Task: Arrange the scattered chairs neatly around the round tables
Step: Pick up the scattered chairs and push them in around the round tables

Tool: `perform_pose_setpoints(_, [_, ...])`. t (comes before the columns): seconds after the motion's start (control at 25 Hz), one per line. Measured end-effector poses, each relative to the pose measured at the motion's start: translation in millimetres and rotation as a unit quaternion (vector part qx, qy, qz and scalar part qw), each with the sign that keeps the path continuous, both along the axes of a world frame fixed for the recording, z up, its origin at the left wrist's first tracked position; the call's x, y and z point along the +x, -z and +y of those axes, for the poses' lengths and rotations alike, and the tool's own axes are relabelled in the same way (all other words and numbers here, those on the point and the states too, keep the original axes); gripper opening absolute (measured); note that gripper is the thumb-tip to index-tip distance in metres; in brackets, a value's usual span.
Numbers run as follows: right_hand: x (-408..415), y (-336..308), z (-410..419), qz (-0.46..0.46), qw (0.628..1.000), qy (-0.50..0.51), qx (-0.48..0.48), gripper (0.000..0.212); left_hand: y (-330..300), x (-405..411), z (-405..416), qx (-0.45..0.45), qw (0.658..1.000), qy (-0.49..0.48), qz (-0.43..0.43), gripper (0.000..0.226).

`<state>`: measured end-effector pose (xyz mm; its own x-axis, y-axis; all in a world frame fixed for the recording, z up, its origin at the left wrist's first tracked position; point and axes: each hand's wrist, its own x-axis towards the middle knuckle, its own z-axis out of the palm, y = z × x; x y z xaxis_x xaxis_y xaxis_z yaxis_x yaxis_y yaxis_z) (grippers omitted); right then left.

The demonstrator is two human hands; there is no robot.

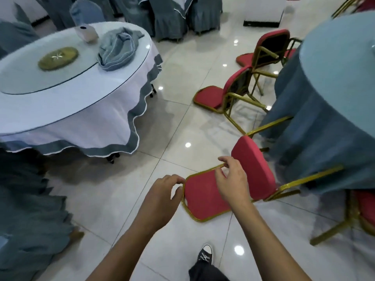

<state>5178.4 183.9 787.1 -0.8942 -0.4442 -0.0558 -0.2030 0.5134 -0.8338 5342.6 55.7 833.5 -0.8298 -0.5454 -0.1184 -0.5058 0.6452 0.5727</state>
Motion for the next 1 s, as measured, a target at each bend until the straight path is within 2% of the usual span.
perform_pose_setpoints(0.2, [-48.5, 3.1, -37.6, 0.004, 0.996, 0.091, 0.012, 0.03, 10.9, -71.3, -73.8, 0.008, 0.997, 0.076, -0.009, 0.02])
perform_pose_setpoints(0.36, [-73.2, 25.2, -51.8, -0.012, 0.979, 0.201, 0.027, 0.03, 31.8, -135.1, -120.8, 0.036, 0.981, 0.187, -0.029, 0.02])
perform_pose_setpoints(0.52, [-73.8, 56.9, -91.8, -0.045, 0.947, 0.314, 0.049, 0.031, 64.0, -189.8, -180.0, 0.066, 0.947, 0.31, -0.055, 0.022])
perform_pose_setpoints(0.68, [-61.7, 104.1, -144.4, -0.096, 0.897, 0.425, 0.071, 0.03, 113.8, -230.2, -240.4, 0.068, 0.914, 0.391, -0.081, 0.026])
perform_pose_setpoints(0.84, [-50.0, 194.4, -175.4, -0.16, 0.832, 0.528, 0.056, 0.023, 204.8, -260.8, -267.8, 0.064, 0.895, 0.43, -0.097, 0.037])
perform_pose_setpoints(1.0, [-31.2, 341.9, -188.6, -0.19, 0.81, 0.549, 0.079, 0.023, 360.7, -273.0, -277.0, 0.062, 0.885, 0.441, -0.134, 0.045])
